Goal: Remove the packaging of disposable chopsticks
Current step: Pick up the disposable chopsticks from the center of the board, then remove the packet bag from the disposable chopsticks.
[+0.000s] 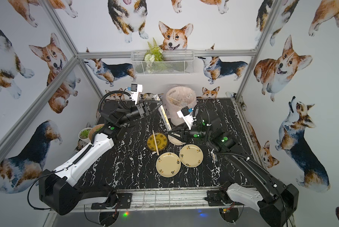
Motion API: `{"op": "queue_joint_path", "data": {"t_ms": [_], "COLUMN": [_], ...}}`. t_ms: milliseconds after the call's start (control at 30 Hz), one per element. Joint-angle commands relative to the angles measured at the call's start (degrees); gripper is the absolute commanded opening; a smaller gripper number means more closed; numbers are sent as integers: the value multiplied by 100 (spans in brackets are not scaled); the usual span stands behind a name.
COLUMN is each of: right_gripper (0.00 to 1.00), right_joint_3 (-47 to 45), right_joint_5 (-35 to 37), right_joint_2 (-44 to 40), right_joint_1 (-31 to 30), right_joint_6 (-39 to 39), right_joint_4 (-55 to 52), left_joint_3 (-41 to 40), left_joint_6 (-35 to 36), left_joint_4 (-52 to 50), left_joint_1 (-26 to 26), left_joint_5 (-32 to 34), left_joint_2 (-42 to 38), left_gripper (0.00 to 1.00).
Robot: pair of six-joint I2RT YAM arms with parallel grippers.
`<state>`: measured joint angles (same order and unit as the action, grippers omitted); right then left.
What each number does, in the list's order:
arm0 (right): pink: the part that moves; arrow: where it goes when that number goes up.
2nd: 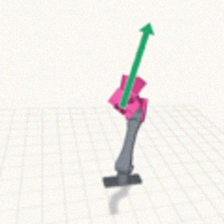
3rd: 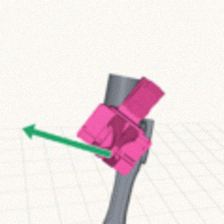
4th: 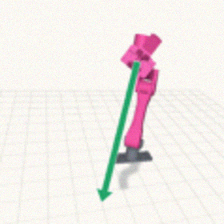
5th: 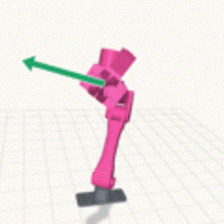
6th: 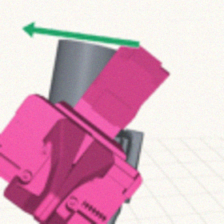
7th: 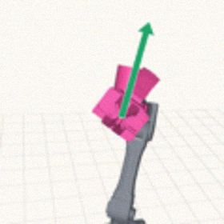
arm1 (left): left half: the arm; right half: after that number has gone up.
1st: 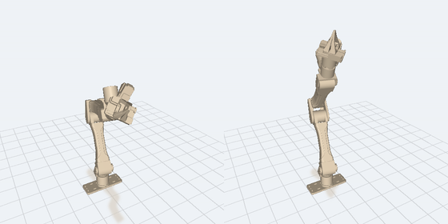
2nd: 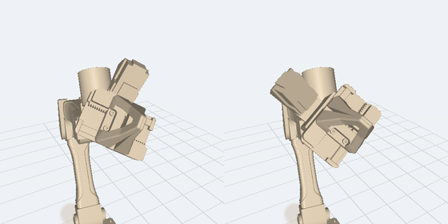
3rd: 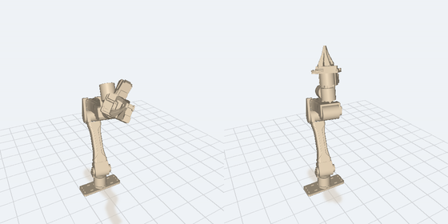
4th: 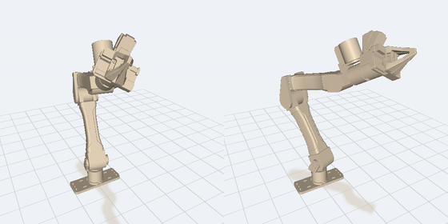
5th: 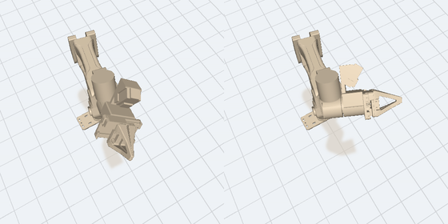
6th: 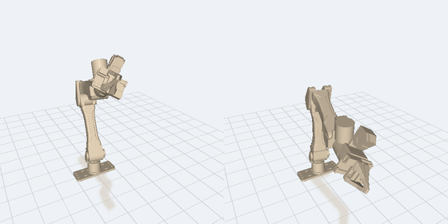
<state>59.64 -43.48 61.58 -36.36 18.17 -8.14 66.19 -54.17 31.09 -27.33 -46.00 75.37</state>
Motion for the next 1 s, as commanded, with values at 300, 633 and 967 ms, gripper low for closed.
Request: {"op": "queue_joint_path", "data": {"t_ms": [300,633,967], "right_gripper": [15,0,0], "right_joint_3": [13,67,549], "right_joint_5": [140,733,1233], "right_joint_2": [214,214,204], "right_joint_1": [-99,-117,-100], "right_joint_6": [51,645,628], "right_joint_4": [230,681,1112], "left_joint_3": [155,157,-320], "left_joint_6": [-3,345,726], "left_joint_4": [-85,-481,-1010], "left_joint_1": [6,-219,-722], "left_joint_5": [54,126,322], "left_joint_2": [-63,-25,-118], "left_gripper": [0,0,0]}}
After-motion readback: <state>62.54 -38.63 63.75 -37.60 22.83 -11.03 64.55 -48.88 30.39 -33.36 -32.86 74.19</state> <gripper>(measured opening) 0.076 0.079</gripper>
